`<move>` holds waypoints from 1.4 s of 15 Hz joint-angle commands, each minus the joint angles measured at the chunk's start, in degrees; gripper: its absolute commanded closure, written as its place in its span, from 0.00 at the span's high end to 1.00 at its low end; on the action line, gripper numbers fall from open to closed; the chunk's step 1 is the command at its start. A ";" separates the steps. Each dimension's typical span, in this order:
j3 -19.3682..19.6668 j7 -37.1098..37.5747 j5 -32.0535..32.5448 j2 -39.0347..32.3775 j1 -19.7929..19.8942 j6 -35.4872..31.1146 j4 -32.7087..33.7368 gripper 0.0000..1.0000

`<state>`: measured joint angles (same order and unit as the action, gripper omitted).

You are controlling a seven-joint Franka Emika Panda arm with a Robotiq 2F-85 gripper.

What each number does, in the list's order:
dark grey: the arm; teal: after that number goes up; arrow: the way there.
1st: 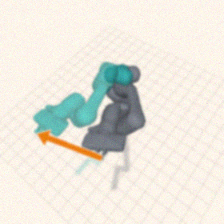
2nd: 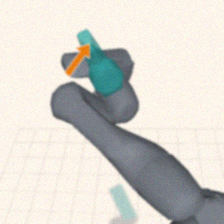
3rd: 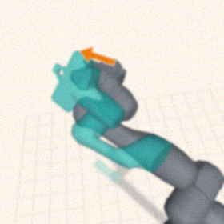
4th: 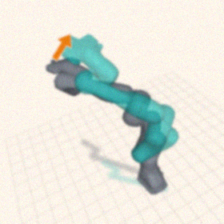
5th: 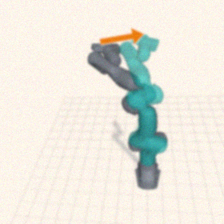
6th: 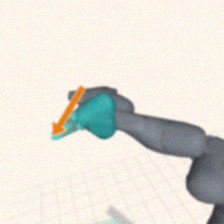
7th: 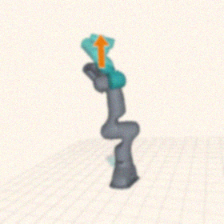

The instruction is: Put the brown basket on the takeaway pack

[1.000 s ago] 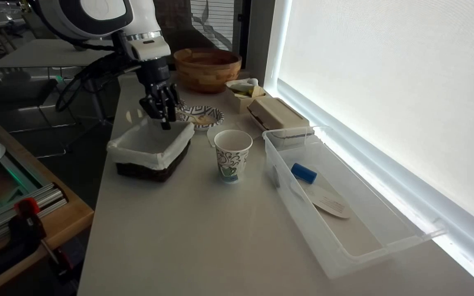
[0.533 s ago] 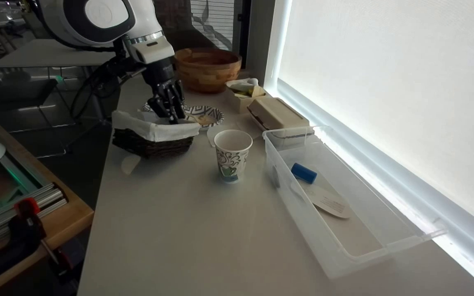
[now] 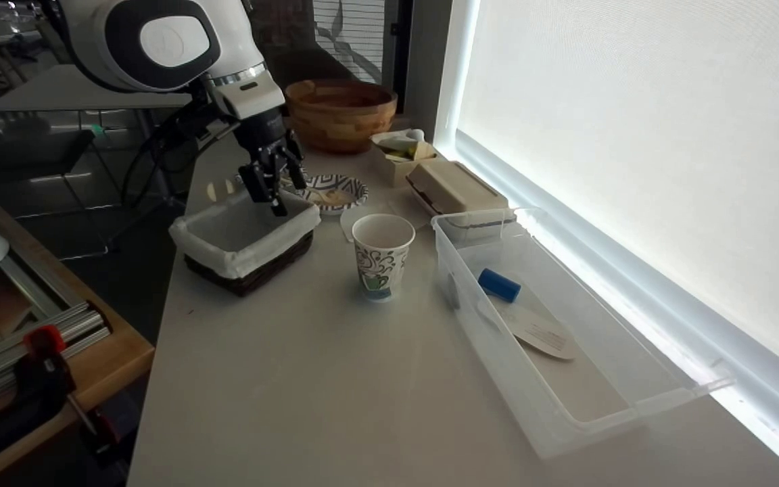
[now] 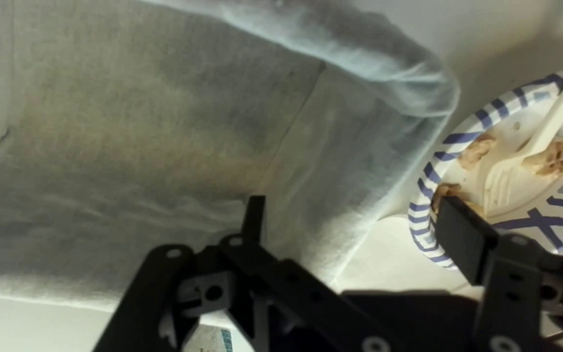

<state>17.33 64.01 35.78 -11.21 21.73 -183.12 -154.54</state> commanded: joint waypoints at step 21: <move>-20.08 -32.96 -43.84 13.49 11.41 29.57 2.48 0.15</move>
<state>-10.13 30.77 -8.55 2.23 40.41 -153.59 -152.03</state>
